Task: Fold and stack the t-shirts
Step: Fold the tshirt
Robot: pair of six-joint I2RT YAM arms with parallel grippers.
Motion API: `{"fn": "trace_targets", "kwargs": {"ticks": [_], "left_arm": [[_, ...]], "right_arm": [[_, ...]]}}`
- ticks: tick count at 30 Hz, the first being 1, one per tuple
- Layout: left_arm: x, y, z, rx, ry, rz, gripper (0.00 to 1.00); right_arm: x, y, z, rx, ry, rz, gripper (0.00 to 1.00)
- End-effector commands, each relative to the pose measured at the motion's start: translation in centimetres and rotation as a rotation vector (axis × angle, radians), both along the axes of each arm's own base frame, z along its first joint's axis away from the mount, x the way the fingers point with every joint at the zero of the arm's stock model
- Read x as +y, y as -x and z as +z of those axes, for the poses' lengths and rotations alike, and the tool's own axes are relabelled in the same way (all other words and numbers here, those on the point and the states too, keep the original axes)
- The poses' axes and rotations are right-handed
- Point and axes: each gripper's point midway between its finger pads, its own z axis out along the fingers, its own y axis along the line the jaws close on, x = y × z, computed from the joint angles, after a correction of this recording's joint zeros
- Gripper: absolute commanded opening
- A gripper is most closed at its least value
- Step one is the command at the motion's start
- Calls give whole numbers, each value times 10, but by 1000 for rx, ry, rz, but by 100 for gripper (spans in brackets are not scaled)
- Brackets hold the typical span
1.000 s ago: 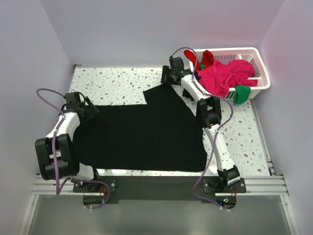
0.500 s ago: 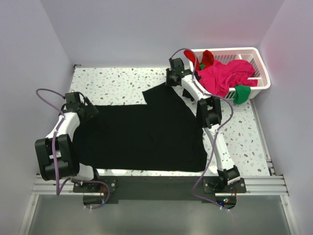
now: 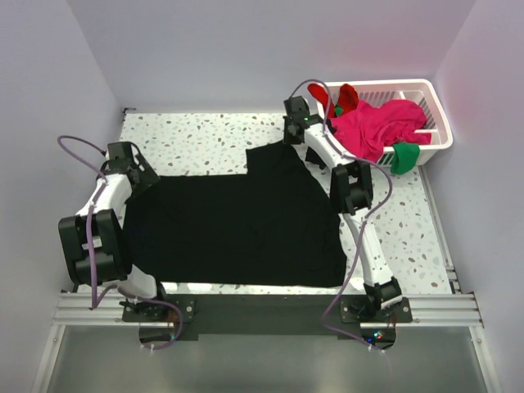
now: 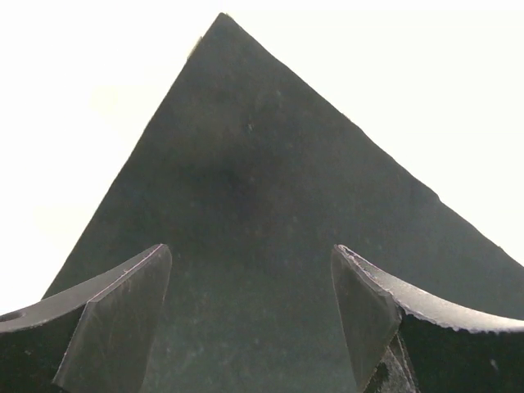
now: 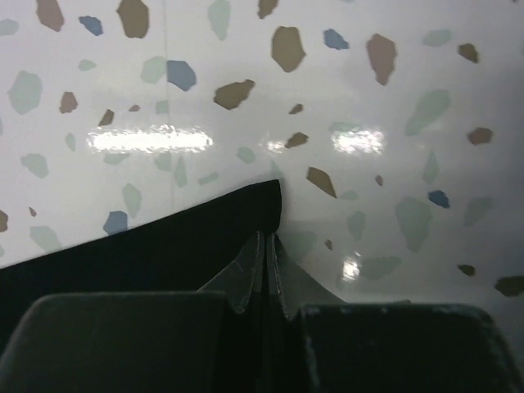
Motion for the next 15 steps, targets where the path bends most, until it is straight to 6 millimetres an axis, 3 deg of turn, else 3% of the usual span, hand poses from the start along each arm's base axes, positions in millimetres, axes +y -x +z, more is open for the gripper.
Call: {"fn": "trace_targets", "kwargs": {"ticks": [1, 5, 11, 15], "left_arm": [[13, -16, 12, -6, -57, 19, 83], [21, -30, 10, 0, -79, 24, 80], [36, -65, 8, -11, -111, 47, 72], [37, -88, -7, -18, -97, 36, 68]], "right_arm": [[-41, -11, 78, -134, 50, -95, 0], [-55, -3, 84, -122, 34, -101, 0], [-47, 7, 72, -83, 2, -52, 0], [-45, 9, 72, -79, -11, -41, 0]]}}
